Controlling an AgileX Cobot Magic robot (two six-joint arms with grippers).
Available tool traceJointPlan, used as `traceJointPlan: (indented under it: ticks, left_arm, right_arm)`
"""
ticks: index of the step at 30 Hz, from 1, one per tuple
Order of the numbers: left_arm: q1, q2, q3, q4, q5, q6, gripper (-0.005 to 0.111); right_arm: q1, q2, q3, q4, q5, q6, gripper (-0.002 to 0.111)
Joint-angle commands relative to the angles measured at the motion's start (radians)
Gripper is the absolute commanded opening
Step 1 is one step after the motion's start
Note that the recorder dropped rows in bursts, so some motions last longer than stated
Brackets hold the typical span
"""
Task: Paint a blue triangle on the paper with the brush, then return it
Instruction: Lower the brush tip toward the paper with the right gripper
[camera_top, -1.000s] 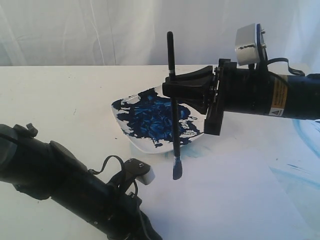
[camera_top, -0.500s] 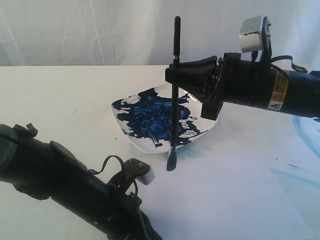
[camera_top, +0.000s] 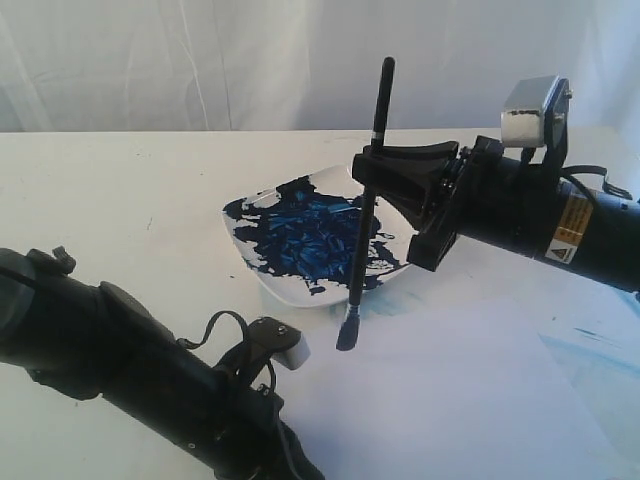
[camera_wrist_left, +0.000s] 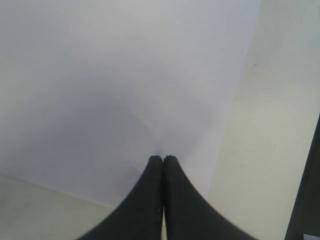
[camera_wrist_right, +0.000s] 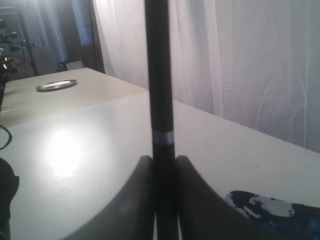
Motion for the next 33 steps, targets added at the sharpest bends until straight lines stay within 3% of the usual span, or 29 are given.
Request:
traceJointPlan:
  ticks: [1, 33]
  left_arm:
    - [-0.007, -0.003, 0.001, 0.013, 0.004, -0.001, 0.000]
    - [-0.007, -0.003, 0.001, 0.013, 0.004, 0.001, 0.000]
  right_arm:
    - [0.001, 0.027, 0.005, 0.008, -0.015, -0.013, 0.000]
    - [0.001, 0.040, 0.005, 0.004, 0.042, -0.043, 0.000]
